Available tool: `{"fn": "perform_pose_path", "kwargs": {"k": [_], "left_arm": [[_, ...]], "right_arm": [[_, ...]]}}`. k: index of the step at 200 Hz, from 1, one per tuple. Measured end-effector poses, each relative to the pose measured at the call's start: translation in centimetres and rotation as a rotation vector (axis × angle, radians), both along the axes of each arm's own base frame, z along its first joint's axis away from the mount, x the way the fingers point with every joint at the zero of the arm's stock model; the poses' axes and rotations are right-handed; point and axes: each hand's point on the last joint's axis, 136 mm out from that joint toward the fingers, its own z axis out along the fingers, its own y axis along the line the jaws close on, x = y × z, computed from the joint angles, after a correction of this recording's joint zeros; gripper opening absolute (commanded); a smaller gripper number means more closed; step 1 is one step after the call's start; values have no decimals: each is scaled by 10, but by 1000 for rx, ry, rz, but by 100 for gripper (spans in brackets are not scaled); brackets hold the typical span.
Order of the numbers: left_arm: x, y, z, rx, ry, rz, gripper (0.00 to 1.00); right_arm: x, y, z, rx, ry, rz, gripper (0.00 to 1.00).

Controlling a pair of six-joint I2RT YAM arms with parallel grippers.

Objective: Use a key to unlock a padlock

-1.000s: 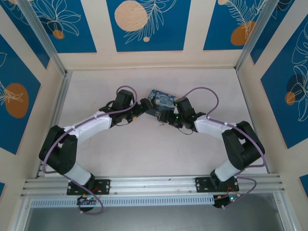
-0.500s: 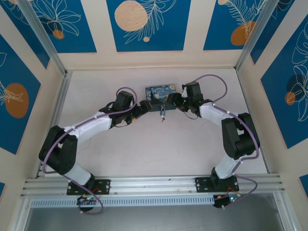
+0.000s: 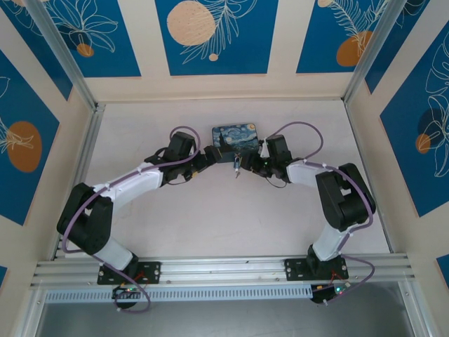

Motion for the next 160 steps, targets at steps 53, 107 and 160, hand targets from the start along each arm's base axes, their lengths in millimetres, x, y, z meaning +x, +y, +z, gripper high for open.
{"fn": "perform_pose_path", "kwargs": {"k": [53,107,160], "left_arm": [[0,0,0,0,0,0,100],[0,0,-4,5,9,0,100],[1,-1,-9,11,19,-1,100]], "right_arm": [[7,23,-16,-59,-27,89,50],[10,30,-29,-135,-56,119,47],[23,32,-31,-164,-91,99,38]]}}
